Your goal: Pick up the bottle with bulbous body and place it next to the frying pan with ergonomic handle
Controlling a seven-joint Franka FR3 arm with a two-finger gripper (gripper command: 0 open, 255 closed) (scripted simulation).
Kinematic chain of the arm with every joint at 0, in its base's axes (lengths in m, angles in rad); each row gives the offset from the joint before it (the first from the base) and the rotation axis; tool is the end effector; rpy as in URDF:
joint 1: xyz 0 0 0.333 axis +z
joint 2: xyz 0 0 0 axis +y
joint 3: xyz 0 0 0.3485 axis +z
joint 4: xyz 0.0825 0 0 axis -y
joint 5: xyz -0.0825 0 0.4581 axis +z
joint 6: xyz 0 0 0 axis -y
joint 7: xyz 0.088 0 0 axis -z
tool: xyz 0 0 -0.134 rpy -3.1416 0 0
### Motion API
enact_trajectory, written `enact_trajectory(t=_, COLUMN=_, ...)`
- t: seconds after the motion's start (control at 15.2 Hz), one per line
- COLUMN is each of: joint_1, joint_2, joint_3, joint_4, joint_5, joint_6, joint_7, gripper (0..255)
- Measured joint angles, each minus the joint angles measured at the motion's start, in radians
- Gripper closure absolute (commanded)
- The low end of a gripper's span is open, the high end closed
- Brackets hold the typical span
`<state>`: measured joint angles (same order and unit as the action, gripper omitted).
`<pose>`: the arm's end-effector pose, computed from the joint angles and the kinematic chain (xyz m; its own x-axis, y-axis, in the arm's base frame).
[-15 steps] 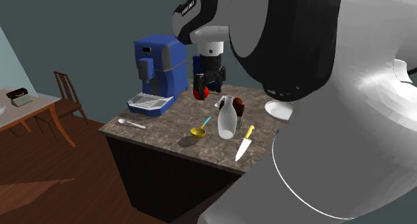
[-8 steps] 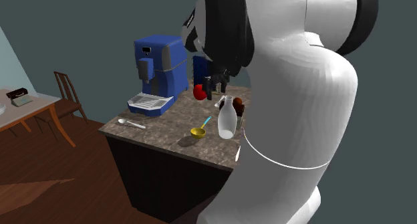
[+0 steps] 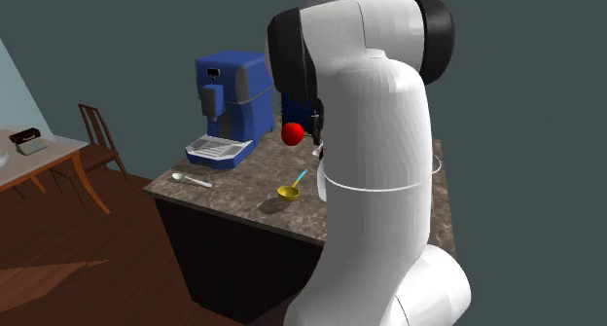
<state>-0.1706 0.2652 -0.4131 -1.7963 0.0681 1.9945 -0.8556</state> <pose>0.5881 -0.3648 0.3791 0.9663 0.2500 -0.0620 0.2503 -0.9682 -0.0034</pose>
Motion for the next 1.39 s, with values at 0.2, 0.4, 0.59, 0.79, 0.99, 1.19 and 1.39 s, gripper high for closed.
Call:
enact_trajectory(t=0.2, joint_1=-0.039, joint_2=0.134, joint_3=0.008, joint_4=0.137, joint_5=0.044, joint_6=-0.011, joint_7=-0.043, gripper=0)
enact_trajectory(t=0.4, joint_1=-0.067, joint_2=0.202, joint_3=0.013, joint_4=0.195, joint_5=0.064, joint_6=-0.005, joint_7=-0.073, gripper=0)
enact_trajectory(t=0.59, joint_1=-0.072, joint_2=0.220, joint_3=0.016, joint_4=0.182, joint_5=0.071, joint_6=0.025, joint_7=-0.080, gripper=0)
enact_trajectory(t=0.79, joint_1=-0.076, joint_2=0.236, joint_3=0.019, joint_4=0.170, joint_5=0.078, joint_6=0.052, joint_7=-0.084, gripper=0)
enact_trajectory(t=0.99, joint_1=-0.076, joint_2=0.239, joint_3=0.020, joint_4=0.164, joint_5=0.079, joint_6=0.061, joint_7=-0.085, gripper=0)
enact_trajectory(t=1.19, joint_1=-0.076, joint_2=0.239, joint_3=0.020, joint_4=0.162, joint_5=0.079, joint_6=0.063, joint_7=-0.085, gripper=0)
enact_trajectory(t=1.39, joint_1=-0.076, joint_2=0.239, joint_3=0.020, joint_4=0.163, joint_5=0.079, joint_6=0.063, joint_7=-0.085, gripper=255)
